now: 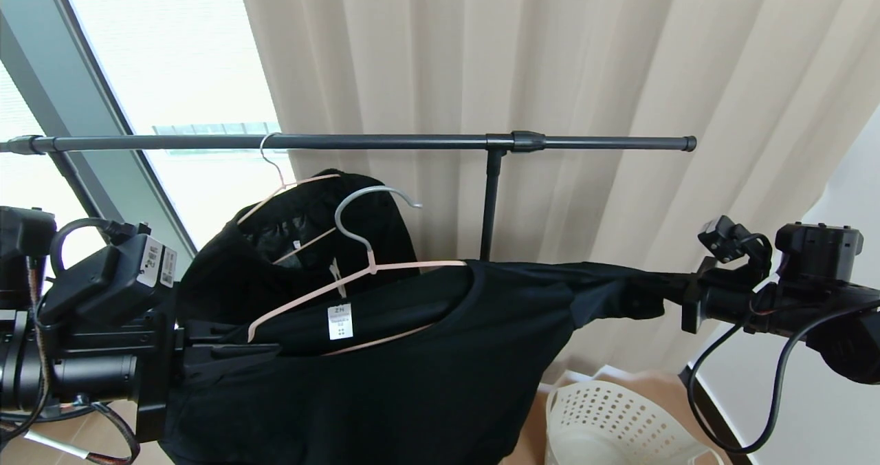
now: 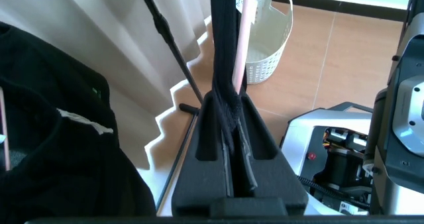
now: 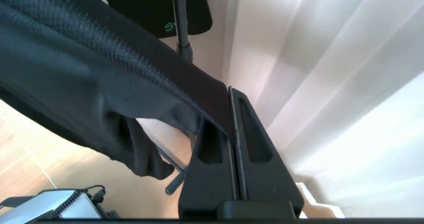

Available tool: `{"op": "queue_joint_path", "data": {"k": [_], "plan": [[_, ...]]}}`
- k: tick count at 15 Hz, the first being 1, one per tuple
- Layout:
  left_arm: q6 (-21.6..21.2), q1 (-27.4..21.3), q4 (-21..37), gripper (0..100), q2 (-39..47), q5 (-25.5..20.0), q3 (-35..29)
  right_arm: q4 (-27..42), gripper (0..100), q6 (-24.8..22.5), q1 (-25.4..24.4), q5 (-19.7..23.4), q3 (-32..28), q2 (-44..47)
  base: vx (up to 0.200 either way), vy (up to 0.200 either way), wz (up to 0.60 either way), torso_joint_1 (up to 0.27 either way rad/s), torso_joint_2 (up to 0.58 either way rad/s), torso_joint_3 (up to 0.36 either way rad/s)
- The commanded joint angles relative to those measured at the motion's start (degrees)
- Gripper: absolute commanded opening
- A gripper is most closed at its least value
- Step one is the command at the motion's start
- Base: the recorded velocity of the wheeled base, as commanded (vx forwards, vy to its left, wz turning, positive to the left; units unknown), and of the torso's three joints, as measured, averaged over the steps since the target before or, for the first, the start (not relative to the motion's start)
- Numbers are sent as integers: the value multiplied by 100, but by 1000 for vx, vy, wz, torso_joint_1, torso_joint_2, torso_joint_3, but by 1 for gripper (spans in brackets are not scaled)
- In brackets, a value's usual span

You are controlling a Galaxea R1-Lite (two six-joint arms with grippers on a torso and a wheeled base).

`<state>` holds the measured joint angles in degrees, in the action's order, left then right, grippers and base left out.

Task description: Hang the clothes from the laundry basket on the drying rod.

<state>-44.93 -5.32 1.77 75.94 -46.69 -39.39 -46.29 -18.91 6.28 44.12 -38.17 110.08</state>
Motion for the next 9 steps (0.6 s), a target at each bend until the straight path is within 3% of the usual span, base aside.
{"op": "queue_joint_path", "data": {"k": [1,7,8,9], "plan": [[2,83,-1,0,-53,2,-16,-3,0,-8,5,-8,2,75,0,0,0,0,0,0],[20,110,-10,0,-35,11,-34,6,0,-183,-39,-26,178,5,0,0,0,0,0,0],[90,101,-10,0,35,11,-43,-3,100,-412,-57,-26,310,-4,0,0,0,0,0,0],[108,101,-10,0,53,11,-43,-3,100,-561,-144,-17,345,-31,0,0,0,0,0,0]]}}
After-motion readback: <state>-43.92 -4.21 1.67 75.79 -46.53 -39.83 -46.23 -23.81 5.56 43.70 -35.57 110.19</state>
